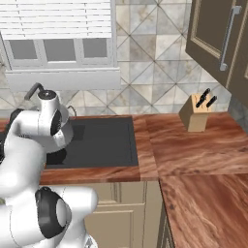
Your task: Move the pot and pan from the stove into the sink.
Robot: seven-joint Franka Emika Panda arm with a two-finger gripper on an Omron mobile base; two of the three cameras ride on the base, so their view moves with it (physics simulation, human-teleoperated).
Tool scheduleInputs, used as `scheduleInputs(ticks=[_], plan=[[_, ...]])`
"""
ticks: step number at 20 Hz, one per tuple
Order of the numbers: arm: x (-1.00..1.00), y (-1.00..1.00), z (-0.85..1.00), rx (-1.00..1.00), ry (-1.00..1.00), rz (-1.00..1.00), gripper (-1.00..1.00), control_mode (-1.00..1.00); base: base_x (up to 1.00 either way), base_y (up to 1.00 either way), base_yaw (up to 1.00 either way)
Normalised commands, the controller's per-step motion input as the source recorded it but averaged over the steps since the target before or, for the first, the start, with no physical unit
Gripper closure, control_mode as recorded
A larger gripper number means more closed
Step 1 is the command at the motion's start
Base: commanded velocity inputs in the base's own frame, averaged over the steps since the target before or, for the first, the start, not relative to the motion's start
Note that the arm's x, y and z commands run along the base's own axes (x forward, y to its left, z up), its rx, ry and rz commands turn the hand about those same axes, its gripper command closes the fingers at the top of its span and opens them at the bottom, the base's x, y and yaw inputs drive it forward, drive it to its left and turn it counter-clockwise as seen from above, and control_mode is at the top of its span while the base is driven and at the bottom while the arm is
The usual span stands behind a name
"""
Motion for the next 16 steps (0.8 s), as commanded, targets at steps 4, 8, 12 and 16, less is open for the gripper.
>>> scheduleInputs(ticks=[4,8,12,16], plan=[[0.5,0.1,-0.34,0.0,0.11,0.0,1.0,-1.0,0.0,0.0,0.0],[0.43,0.08,-0.34,0.02,0.09,0.0,1.0,-1.0,0.0,0.0,0.0],[0.4,0.16,-0.26,0.02,0.02,0.0,1.0,-1.0,0.0,0.0,0.0],[0.4,0.24,-0.22,0.02,0.0,0.0,1.0,-1.0,0.0,0.0,0.0]])
